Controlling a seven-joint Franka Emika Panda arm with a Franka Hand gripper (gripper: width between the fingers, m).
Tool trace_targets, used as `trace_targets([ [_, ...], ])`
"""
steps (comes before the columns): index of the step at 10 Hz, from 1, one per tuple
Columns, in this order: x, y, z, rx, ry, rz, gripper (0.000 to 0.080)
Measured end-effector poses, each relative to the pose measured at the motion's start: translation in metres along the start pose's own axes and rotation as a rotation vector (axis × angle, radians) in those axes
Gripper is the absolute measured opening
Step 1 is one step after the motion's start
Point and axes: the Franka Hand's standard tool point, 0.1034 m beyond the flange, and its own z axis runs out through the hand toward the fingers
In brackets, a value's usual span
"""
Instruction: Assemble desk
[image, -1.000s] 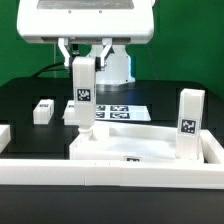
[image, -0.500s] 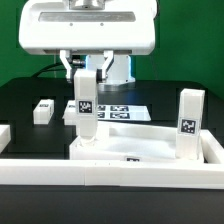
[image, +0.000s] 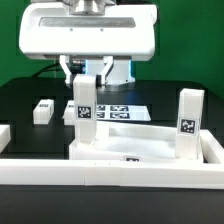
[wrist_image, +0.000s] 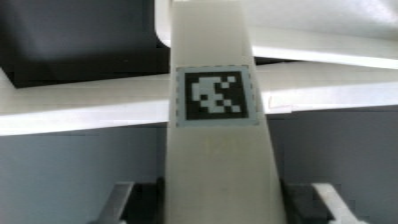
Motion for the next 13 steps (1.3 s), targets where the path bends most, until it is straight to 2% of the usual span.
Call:
trace_targets([
  [2,-0.0008,0.0022,-0.0005,-0.032,0.052,-0.008,0.0290],
  [3,-0.0020,0.0034,-0.0011,-0.039,0.063,-0.007,0.0290],
  [6,-0.0020,0.0033,-0.0011,-0.039,0.063,-0.007,0.0290],
  [7,-0.0021,0.0033,-0.0011,-0.039,0.063,-0.007,0.0365],
  [8,-0.0021,0.0034,-0.0011,-0.039,0.063,-0.007,0.0550],
  [9,-0.0021,0.0034,-0.0011,-0.039,0.063,-0.007,0.0550],
  [10,-0.0021,0.0034,-0.0011,-0.039,0.063,-0.007,0.0634],
  [13,-0.0021,0.0034,-0.0011,-0.039,0.063,-0.007,0.0648],
])
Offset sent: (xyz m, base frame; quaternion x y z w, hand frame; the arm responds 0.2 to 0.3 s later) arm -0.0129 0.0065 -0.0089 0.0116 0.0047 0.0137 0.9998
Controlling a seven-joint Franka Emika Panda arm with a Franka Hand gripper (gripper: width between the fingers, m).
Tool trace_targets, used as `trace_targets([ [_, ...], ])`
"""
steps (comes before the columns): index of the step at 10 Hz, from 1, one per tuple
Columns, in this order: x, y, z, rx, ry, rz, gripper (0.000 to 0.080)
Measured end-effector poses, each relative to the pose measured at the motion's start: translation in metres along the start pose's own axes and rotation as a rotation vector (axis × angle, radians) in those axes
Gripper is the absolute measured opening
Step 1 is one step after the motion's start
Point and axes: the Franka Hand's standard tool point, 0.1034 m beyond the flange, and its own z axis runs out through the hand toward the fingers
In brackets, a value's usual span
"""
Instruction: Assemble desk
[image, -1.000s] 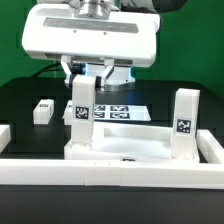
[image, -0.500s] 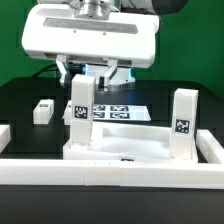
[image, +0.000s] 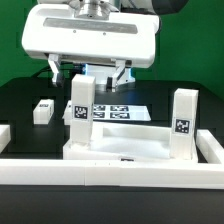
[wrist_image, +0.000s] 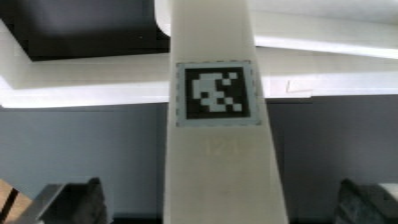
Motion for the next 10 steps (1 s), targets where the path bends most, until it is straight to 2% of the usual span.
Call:
trace_targets([
  [3,0.001,0.000,-0.001,0.003,-0.003,0.001,0.0649],
  [4,0.005,-0.006,-0.006,0.054,-0.063,0.013,0.0649],
  [5,0.015,-0.006,-0.015,0.075,-0.073,0.023,0.0649],
  [6,0.012,-0.004,-0.012,0.071,-0.078,0.024,0.0649],
  [8,0.004,-0.017,-0.005,0.129,-0.197,0.050,0.0649],
  [10,-0.006,-0.002,0.000,0.151,-0.345,0.015,0.0649],
])
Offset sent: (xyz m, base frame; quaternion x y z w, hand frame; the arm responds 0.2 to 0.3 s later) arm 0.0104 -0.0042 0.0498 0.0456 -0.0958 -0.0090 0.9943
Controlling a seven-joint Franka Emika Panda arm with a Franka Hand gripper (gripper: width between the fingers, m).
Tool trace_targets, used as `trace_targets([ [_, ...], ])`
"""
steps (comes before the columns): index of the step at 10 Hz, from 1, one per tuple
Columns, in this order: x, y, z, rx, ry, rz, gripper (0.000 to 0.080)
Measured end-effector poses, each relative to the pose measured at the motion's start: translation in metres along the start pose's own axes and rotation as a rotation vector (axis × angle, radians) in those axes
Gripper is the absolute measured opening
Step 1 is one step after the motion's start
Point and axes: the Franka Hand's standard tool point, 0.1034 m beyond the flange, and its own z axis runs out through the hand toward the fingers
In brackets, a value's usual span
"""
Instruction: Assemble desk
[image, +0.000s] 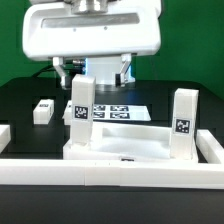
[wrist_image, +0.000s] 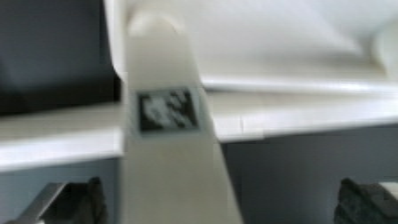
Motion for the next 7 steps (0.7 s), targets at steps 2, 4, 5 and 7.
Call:
trace_targets([
  [2,0.001,0.009,-0.003,0.012,-0.127,-0.006,0.0649],
  [4,0.006,0.002,-0.001,0.011,-0.131,0.024,0.0649],
  [5,0.010,0.001,-0.001,0.012,-0.131,0.024,0.0649],
  [7,0.012,0.003,0.003,0.008,-0.131,0.025,0.0649],
])
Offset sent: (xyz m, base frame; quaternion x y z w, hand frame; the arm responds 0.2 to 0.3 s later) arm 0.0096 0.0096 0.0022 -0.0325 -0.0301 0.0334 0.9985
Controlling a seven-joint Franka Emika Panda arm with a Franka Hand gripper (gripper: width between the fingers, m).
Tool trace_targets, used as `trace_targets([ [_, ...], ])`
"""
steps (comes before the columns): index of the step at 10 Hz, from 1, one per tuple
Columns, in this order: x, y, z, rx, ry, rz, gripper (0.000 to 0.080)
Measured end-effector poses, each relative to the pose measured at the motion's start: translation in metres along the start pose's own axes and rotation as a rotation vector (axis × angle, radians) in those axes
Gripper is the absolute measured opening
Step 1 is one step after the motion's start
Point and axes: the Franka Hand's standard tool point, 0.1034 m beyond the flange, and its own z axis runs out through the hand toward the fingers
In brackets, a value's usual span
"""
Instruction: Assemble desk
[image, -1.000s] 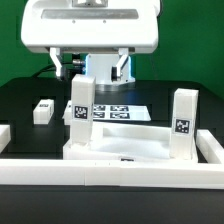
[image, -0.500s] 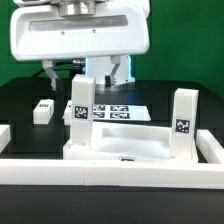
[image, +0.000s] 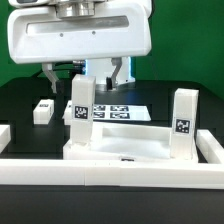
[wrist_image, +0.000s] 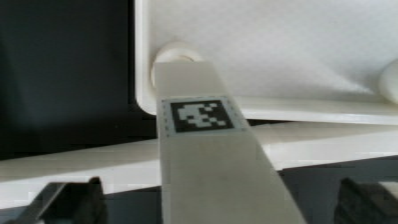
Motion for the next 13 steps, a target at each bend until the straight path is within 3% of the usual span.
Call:
trace_targets([
  [3,0.000,0.000,0.000,0.001,0.000,0.020,0.0638],
  [4,0.000,0.000,0.000,0.001,0.000,0.027,0.0453],
  [5,0.000,0.000,0.000,0.001,0.000,0.051,0.0319],
  [9,0.000,-0.005,0.005,0.012,0.085,0.500,0.0291],
  [11,0.003,-0.013,0.007,0.053,0.118,0.807,0.0291],
  [13,0.001,-0.018,0.008,0.075,0.105,1.061,0.0291],
])
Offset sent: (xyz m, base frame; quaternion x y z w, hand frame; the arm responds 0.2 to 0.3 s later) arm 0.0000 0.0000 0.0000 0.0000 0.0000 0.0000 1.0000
